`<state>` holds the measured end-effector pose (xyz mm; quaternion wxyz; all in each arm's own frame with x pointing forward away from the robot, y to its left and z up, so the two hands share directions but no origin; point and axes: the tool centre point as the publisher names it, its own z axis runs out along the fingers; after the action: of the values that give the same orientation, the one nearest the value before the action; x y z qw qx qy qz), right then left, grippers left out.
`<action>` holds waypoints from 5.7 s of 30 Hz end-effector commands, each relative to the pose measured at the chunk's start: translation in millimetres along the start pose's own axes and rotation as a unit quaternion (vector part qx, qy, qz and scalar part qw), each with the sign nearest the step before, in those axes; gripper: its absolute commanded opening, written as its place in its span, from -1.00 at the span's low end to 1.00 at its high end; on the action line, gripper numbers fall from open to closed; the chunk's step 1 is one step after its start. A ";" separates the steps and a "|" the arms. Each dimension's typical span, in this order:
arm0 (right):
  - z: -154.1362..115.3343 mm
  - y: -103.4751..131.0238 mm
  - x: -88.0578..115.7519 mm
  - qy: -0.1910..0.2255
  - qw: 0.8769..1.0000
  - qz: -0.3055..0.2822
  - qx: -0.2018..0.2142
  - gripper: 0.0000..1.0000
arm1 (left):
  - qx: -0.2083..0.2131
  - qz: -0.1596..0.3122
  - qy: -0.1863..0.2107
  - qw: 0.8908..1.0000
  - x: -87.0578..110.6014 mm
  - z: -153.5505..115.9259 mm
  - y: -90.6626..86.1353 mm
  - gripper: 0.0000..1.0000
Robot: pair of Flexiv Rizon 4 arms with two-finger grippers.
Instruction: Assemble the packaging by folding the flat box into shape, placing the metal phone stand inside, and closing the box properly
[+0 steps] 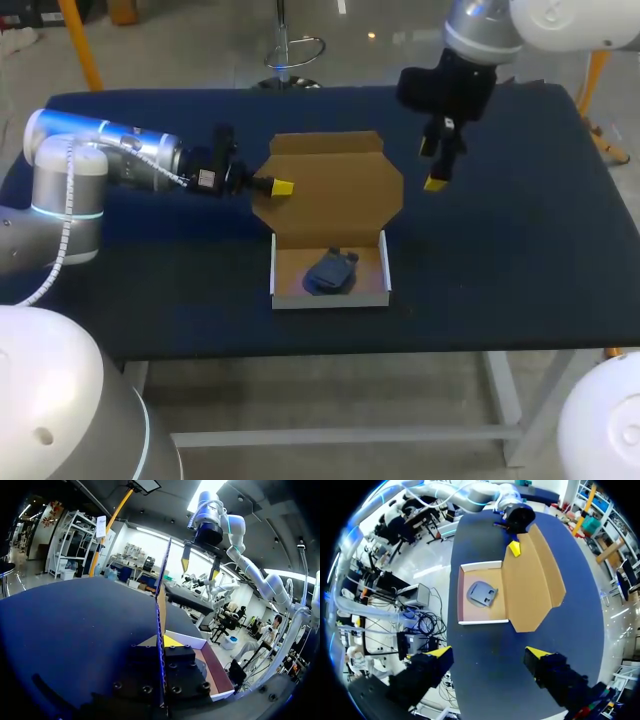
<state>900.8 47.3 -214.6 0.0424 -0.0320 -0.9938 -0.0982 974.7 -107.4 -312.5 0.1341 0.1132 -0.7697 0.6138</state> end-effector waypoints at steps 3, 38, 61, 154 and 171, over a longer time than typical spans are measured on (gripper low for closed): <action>-4.5 1.6 3.0 -0.008 1.000 -0.005 0.001 1.00 | 0.000 0.000 0.001 1.000 -1.1 -0.6 1.7 -1.00; -9.9 19.5 3.6 -0.017 1.000 -0.023 0.003 1.00 | -0.024 0.108 -0.064 0.992 26.7 3.2 0.9 -1.00; -15.2 21.9 3.5 -0.021 0.999 -0.028 -0.002 1.00 | -0.028 0.185 -0.100 0.977 36.3 12.3 6.1 -1.00; 34.2 131.7 -37.2 -0.014 0.994 -0.064 0.089 -0.11 | -0.025 0.248 -0.071 0.966 38.0 9.5 10.2 -1.00; 38.4 129.2 -18.7 -0.013 0.994 -0.067 0.087 -0.18 | -0.025 0.248 -0.071 0.966 38.0 9.5 10.2 -1.00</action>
<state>931.2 182.1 -229.1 0.0301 0.0365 -0.9988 -0.0118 933.6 -115.3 -307.2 -0.0752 -0.0408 -0.7971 0.5978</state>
